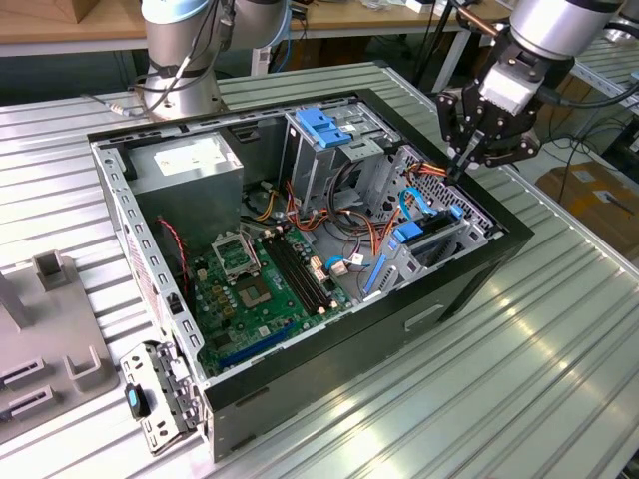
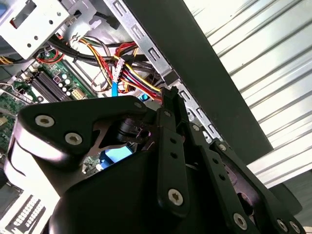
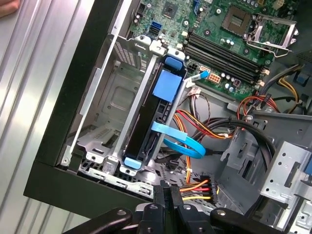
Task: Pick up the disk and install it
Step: 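Insert the second disk wire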
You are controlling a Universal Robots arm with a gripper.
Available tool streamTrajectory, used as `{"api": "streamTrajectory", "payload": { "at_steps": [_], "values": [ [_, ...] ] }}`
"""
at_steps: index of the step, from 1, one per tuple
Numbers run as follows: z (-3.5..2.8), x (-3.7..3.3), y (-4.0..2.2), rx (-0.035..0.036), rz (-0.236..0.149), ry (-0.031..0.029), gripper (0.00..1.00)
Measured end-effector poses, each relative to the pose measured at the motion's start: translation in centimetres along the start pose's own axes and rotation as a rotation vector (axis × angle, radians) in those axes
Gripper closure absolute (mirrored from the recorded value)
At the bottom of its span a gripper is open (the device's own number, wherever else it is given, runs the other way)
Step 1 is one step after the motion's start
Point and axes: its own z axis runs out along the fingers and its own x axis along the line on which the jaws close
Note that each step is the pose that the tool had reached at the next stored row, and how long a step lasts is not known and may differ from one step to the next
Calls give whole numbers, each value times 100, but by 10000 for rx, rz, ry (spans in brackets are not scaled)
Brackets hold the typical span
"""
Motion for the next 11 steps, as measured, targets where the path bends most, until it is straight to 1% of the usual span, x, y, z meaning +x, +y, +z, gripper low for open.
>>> {"api": "streamTrajectory", "payload": {
  "at_steps": [2,3,4,6,7,11],
  "values": [
    [4,-1,2,6,124,9,84],
    [6,-2,3,12,267,21,84],
    [10,-1,4,21,491,36,84],
    [13,-1,4,32,742,54,84],
    [15,-1,4,40,927,67,84],
    [23,-1,5,61,1393,100,84]
  ]
}}
